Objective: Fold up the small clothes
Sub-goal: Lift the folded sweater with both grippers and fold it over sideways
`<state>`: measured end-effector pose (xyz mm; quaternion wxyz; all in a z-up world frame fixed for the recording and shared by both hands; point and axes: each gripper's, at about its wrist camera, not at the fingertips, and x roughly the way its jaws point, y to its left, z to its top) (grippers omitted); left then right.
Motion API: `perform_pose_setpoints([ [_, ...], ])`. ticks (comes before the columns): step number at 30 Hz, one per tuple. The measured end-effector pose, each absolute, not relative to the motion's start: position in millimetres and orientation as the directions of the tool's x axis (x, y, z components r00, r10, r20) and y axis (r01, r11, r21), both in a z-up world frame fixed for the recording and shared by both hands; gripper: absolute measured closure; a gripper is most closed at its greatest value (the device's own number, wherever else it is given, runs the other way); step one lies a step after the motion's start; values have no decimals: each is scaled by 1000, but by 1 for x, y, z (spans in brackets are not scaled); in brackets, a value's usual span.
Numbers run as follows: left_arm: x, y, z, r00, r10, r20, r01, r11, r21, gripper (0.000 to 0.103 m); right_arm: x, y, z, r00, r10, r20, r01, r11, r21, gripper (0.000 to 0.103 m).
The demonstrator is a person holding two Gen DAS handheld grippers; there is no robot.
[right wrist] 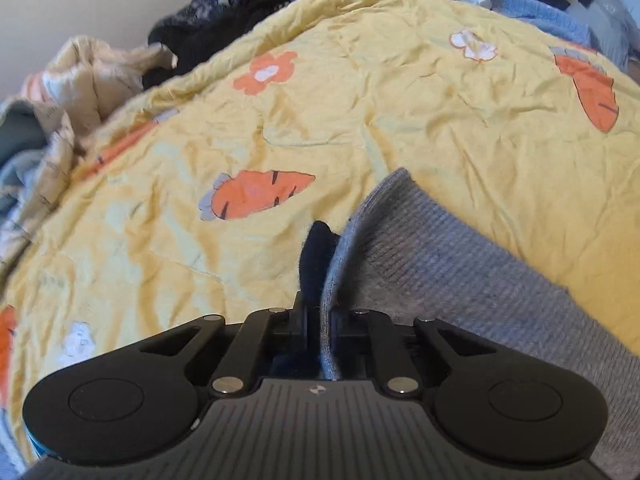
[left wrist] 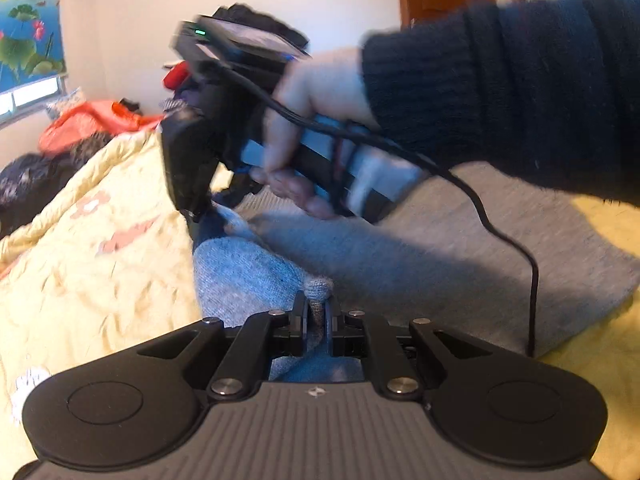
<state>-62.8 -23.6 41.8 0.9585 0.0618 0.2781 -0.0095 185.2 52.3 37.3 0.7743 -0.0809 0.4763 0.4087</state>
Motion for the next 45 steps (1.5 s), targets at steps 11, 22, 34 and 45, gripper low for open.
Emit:
perform_pose_setpoints([
  [11, -63, -147, 76, 817, -367, -445, 450, 888, 94, 96, 194, -202, 107, 395, 674, -624, -555, 716, 423, 89],
  [22, -51, -205, 23, 627, -462, -628, 629, 775, 58, 97, 185, -307, 29, 480, 525, -703, -341, 850, 402, 89],
  [34, 27, -16, 97, 740, -476, -475, 324, 871, -369, 0, 186, -361, 23, 571, 575, -586, -189, 787, 588, 14],
  [45, 165, 4, 11, 547, -595, -588, -69, 668, -741, 66, 198, -334, 3, 494, 670, -553, -190, 704, 684, 35],
])
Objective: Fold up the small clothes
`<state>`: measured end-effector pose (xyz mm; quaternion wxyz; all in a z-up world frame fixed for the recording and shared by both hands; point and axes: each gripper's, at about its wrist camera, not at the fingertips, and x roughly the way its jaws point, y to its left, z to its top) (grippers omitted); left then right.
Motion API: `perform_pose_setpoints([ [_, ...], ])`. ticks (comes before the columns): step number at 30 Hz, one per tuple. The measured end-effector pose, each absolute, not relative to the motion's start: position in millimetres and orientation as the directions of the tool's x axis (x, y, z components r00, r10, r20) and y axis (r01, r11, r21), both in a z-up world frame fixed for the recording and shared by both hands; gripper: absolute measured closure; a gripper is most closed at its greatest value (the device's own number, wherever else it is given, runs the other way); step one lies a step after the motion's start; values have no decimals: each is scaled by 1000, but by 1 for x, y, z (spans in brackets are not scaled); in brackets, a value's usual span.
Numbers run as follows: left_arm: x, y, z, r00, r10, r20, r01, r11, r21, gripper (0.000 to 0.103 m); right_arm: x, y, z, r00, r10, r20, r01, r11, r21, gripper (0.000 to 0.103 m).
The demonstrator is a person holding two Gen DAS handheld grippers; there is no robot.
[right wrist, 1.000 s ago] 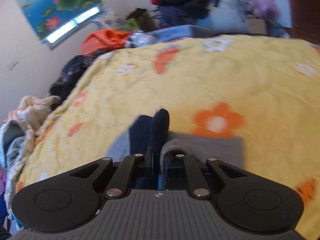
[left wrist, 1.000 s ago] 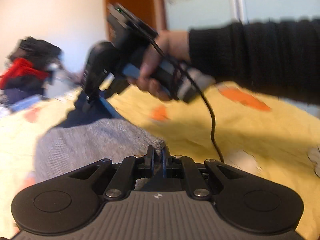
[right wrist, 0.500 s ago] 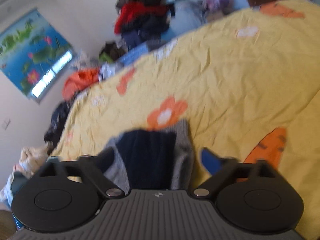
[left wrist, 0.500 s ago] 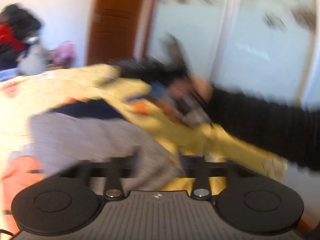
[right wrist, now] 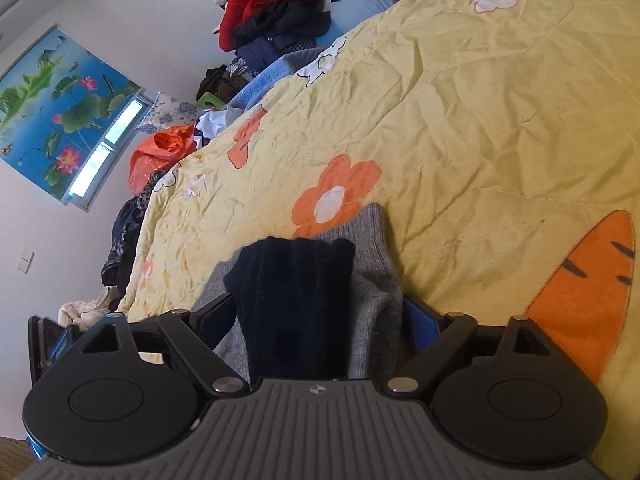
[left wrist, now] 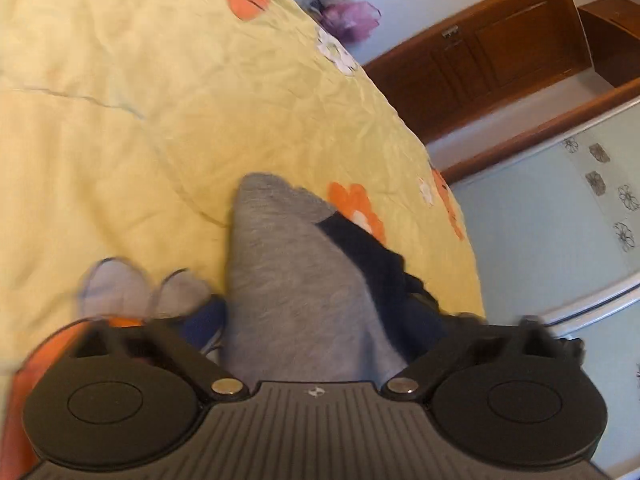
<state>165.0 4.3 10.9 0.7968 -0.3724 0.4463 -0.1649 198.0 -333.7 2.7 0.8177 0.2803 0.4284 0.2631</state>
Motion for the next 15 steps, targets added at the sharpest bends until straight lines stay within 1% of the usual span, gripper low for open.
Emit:
perform_pose_setpoints([
  [1, 174, -4, 7, 515, -576, -635, -78, 706, -704, 76, 198, -332, 1, 489, 668, -561, -184, 708, 682, 70],
  [2, 178, -4, 5, 512, -566, -647, -70, 723, -688, 78, 200, -330, -4, 469, 663, -583, -165, 714, 680, 78],
  [4, 182, -8, 14, 512, -547, -662, -44, 753, -657, 81, 198, -330, -10, 471, 677, -565, -160, 696, 700, 78],
  [7, 180, 4, 32, 523, -529, -668, 33, 796, -604, 84, 192, -325, -3, 490, 684, -541, -174, 685, 708, 79],
  [8, 185, 11, 38, 534, -517, -669, 48, 809, -586, 87, 193, -321, 1, 495, 692, -526, -180, 674, 717, 79],
  [9, 188, 19, 46, 554, -497, -668, 57, 823, -566, 92, 194, -318, 6, 497, 703, -508, -187, 659, 728, 79],
  [12, 205, 46, 66, 605, -415, -679, 28, 864, -503, 95, 205, -302, 16, 505, 738, -448, -206, 607, 768, 79],
  [13, 208, 54, 70, 618, -372, -692, 10, 884, -467, 97, 209, -296, 18, 509, 742, -436, -210, 598, 774, 79],
  [14, 210, 57, 73, 637, -324, -700, 0, 907, -420, 98, 214, -289, 18, 513, 744, -428, -212, 593, 777, 79],
  [15, 213, 61, 73, 641, -304, -705, -2, 917, -398, 98, 220, -284, 16, 520, 739, -428, -205, 594, 778, 79],
])
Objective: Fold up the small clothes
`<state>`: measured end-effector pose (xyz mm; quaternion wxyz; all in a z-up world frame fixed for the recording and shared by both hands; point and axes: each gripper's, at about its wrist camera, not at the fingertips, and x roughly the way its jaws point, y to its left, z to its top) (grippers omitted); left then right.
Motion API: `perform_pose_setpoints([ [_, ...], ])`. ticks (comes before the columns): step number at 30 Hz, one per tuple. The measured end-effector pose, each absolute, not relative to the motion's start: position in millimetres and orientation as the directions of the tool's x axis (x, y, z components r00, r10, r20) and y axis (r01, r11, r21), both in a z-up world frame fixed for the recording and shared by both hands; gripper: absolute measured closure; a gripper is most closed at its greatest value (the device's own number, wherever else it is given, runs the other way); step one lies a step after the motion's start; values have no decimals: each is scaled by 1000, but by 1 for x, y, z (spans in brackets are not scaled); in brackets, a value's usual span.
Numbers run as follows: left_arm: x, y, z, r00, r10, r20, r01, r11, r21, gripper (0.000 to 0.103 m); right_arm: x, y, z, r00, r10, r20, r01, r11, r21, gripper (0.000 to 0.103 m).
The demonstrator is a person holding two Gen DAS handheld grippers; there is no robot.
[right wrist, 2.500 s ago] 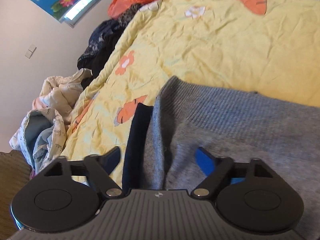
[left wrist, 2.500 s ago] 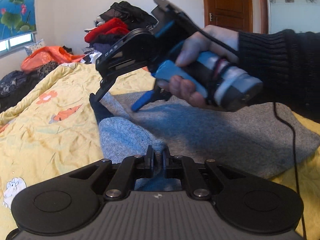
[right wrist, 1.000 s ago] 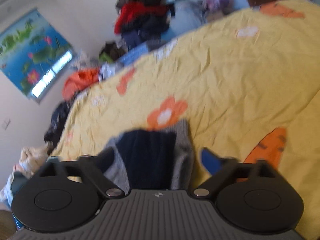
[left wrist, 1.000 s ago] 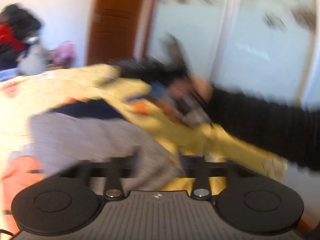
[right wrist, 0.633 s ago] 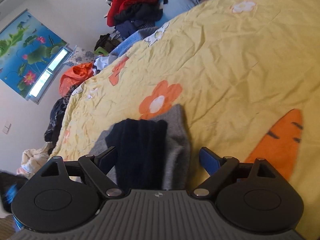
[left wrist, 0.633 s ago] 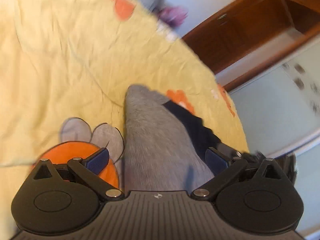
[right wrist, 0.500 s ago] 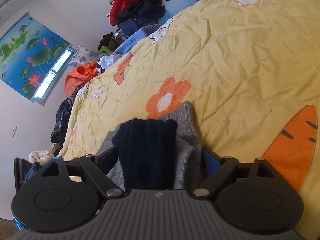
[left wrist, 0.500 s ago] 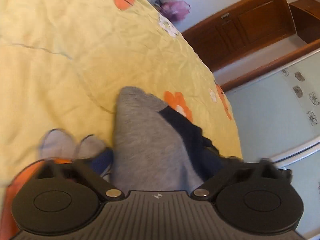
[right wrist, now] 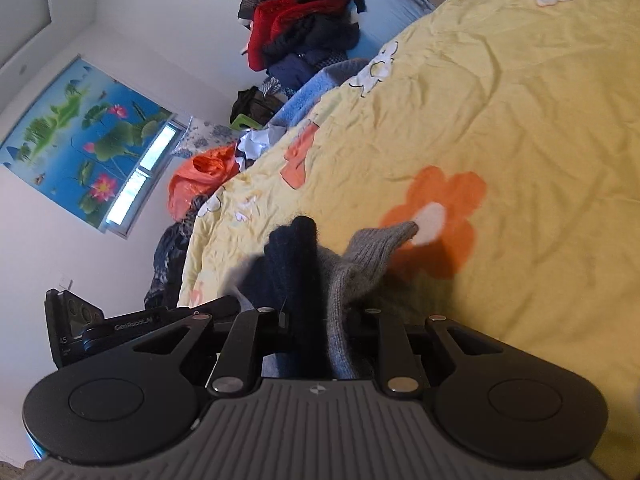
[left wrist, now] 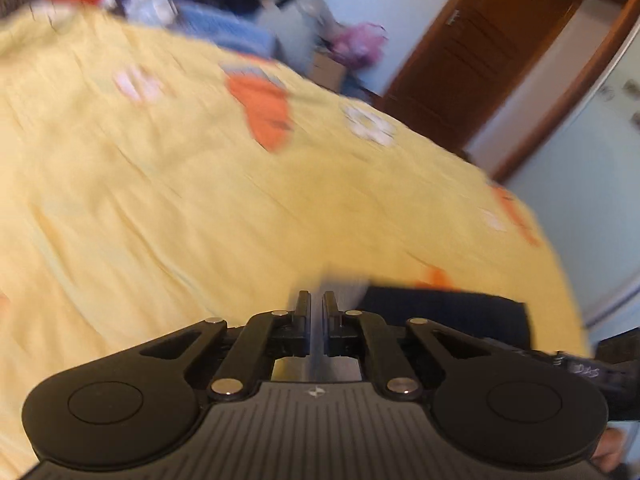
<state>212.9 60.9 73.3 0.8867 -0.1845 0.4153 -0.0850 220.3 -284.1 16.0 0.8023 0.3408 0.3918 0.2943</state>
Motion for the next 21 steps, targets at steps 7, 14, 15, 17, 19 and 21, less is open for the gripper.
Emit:
perform_pose_setpoints([
  [7, 142, 74, 51, 586, -560, -586, 28, 737, -676, 51, 225, -300, -8, 501, 696, -514, -123, 645, 754, 39],
  [14, 64, 27, -2, 457, -735, -501, 9, 567, -824, 14, 156, -337, 3, 418, 727, -545, -177, 653, 736, 35],
  [15, 62, 18, -5, 437, -737, -515, 23, 582, -813, 15, 148, -336, 0, 394, 729, -559, -185, 659, 729, 42],
  [17, 63, 7, -9, 422, -729, -539, 51, 613, -789, 42, 132, -335, -5, 368, 747, -554, -191, 644, 741, 51],
  [19, 75, 2, -14, 367, -701, -612, 26, 665, -746, 86, 122, -331, -11, 346, 762, -547, -179, 626, 759, 71],
  [21, 85, 12, -16, 337, -718, -609, -7, 645, -764, 88, 118, -326, -15, 343, 764, -546, -146, 618, 772, 75],
])
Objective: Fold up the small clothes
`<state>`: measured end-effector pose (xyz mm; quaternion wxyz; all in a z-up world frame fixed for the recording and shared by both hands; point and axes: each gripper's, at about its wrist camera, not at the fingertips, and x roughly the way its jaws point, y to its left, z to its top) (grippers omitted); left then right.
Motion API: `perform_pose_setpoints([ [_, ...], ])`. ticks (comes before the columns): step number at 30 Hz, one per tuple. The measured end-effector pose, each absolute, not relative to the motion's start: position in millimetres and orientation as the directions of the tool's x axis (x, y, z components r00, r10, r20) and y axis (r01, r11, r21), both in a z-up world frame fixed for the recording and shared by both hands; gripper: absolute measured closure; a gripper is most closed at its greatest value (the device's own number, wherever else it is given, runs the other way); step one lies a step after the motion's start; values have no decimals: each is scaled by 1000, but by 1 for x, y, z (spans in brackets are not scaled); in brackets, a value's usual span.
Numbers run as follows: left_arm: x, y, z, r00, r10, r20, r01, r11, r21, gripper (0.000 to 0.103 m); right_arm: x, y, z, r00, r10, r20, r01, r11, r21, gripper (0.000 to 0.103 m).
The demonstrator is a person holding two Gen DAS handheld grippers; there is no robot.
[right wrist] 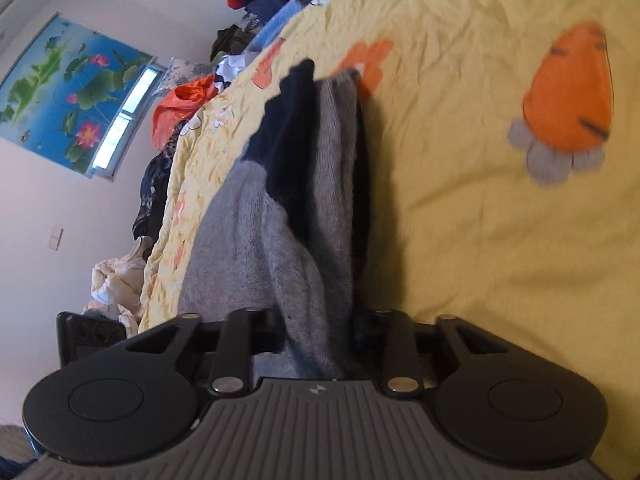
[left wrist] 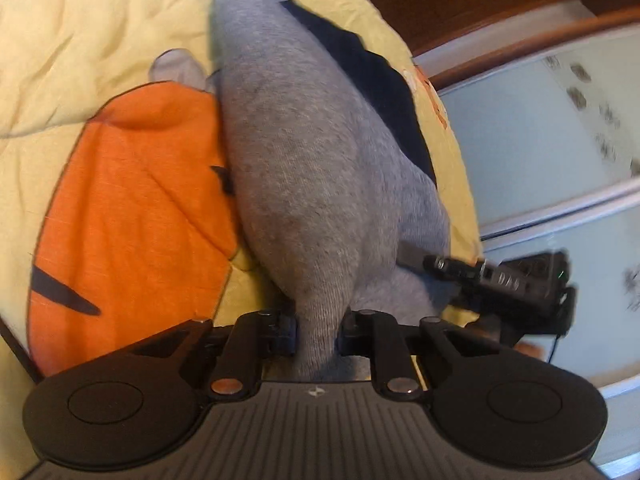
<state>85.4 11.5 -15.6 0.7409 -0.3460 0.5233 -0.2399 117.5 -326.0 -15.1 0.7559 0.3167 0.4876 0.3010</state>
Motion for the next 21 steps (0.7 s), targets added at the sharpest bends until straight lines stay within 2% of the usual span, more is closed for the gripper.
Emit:
perform_pose_setpoints([
  [5, 75, 34, 28, 413, -634, -654, 146, 754, -640, 90, 107, -308, -11, 304, 787, -537, -141, 595, 792, 77],
  [8, 70, 42, 21, 402, -568, -718, 145, 814, -562, 88, 95, -289, -16, 275, 798, -536, -169, 589, 790, 77],
  [11, 40, 41, 28, 468, -507, -724, 198, 859, -473, 83, 86, -295, -24, 317, 815, -485, -114, 540, 834, 70],
  [13, 9, 29, 45, 583, -405, -704, 276, 914, -297, 69, 79, -309, -18, 359, 805, -472, -69, 527, 847, 58],
  [15, -21, 9, 55, 691, -310, -653, 348, 934, -76, 24, 66, -320, -4, 412, 781, -470, -99, 551, 829, 57],
  [16, -35, 1, 55, 734, -282, -618, 376, 926, 23, 18, 60, -324, 4, 427, 771, -472, -117, 565, 817, 57],
  [17, -44, -5, 51, 754, -275, -597, 405, 910, 93, 16, 57, -326, 11, 434, 768, -472, -138, 574, 807, 57],
  [21, -43, -26, 30, 749, -248, -615, 474, 849, 234, 16, 54, -310, 29, 408, 758, -509, -225, 623, 749, 57],
])
